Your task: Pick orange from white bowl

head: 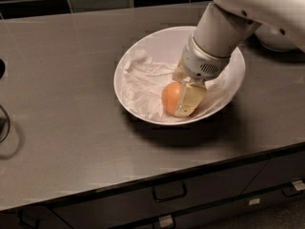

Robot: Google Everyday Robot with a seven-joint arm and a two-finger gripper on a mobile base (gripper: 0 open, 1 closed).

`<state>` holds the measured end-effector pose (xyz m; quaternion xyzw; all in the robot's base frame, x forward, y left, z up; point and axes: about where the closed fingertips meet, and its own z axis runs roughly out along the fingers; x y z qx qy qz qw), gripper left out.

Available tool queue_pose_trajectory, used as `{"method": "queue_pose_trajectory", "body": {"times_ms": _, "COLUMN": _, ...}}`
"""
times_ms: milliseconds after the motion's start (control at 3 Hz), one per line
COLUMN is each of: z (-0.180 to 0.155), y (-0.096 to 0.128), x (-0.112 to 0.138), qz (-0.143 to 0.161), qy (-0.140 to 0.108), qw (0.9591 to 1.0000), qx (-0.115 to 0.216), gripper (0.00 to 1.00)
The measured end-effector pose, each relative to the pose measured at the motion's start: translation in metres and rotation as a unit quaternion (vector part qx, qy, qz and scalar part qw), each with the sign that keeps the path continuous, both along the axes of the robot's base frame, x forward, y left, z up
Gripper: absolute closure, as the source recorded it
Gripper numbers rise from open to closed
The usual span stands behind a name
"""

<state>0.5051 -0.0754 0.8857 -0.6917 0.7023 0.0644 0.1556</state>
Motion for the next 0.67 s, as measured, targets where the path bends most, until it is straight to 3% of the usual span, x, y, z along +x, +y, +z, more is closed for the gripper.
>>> {"method": "queue_pose_trajectory", "body": {"times_ms": 667, "z": -0.017, "y": -0.001, "x": -0.004, "qz": -0.004, "qy": 0.015, "qw": 0.9999, "qx": 0.003, "gripper": 0.31}}
